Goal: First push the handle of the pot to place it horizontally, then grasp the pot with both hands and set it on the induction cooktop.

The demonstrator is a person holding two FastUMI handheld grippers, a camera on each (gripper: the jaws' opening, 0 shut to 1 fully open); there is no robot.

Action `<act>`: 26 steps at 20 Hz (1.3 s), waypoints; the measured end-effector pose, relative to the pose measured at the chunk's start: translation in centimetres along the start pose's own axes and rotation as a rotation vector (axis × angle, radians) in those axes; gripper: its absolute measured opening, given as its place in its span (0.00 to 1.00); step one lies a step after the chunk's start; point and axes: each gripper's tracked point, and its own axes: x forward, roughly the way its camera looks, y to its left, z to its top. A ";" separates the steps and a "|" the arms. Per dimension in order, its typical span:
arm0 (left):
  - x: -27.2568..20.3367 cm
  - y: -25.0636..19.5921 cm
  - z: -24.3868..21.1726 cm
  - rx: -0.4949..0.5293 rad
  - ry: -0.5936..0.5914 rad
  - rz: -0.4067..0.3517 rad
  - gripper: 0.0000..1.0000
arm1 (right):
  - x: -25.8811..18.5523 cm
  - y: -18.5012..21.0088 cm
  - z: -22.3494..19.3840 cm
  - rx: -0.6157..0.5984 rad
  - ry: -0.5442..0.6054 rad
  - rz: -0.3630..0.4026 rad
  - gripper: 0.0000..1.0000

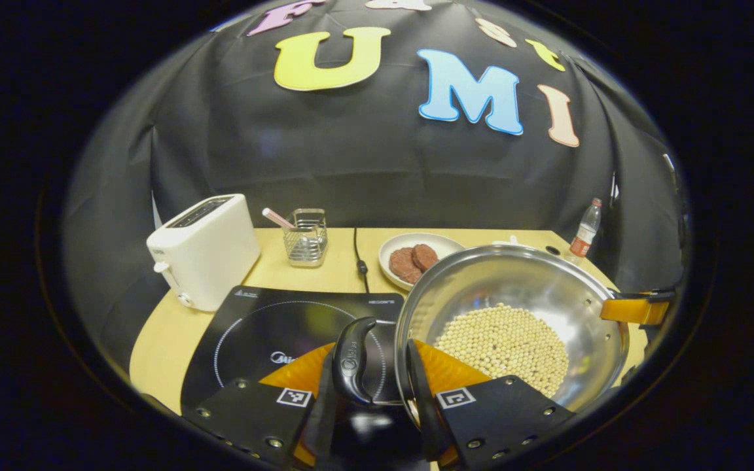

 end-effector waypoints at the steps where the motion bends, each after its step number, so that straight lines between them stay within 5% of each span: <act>1: -0.1 0.8 0.0 -0.004 0.002 0.003 0.53 | 0.1 0.7 0.1 -0.001 -0.002 0.003 0.41; 26: 2.4 17.2 0.4 0.018 0.012 0.019 0.54 | 4.0 15.4 -0.2 0.025 0.035 0.032 0.37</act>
